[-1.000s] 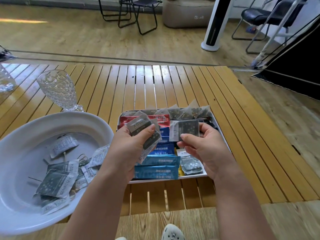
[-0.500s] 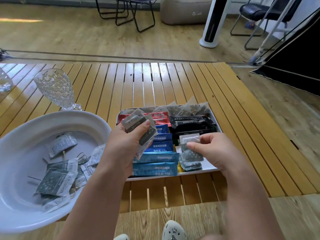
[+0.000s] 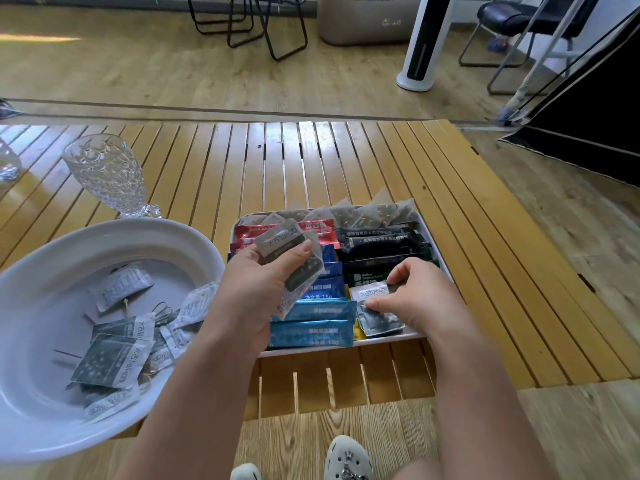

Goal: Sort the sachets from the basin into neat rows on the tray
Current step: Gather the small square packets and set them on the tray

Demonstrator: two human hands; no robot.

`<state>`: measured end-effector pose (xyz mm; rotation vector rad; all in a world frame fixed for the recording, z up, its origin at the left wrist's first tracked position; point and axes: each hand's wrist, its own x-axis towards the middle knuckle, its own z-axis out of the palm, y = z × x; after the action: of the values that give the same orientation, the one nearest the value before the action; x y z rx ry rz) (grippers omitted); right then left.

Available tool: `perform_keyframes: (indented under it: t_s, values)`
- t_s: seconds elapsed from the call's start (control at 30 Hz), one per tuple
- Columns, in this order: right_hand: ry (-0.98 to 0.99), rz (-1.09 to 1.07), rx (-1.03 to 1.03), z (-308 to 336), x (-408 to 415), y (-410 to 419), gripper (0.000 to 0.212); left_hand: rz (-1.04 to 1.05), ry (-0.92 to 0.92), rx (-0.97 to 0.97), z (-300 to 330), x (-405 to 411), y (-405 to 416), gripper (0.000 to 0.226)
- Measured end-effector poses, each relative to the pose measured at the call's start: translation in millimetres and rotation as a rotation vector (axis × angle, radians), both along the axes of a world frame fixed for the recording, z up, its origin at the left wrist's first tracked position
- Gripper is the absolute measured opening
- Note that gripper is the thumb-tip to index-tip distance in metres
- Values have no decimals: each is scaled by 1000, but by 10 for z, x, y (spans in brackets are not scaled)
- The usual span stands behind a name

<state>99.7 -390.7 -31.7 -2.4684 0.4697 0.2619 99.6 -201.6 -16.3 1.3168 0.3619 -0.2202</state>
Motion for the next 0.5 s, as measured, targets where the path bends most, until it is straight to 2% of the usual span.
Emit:
perform_keyframes:
  t_s: [0.07,0.13,0.2,0.4,0.5]
  values:
    - [-115,-15,128,26,1,26,38,-19,-4,5,-3,-6,-17,40]
    - [-193,0,430,98,12,94,31,-33,-6,-4,2,-6,-34,40]
    - [-171,49,685,181,4,185,22,-51,-10,-5,6,-11,-46,38]
    - [-177,108,772,195,-5,227,2,-77,-17,42,6,-19,-52,20]
    - [-183,55,848,177,3,197,6,-79,-7,48,15,-25,-48,22]
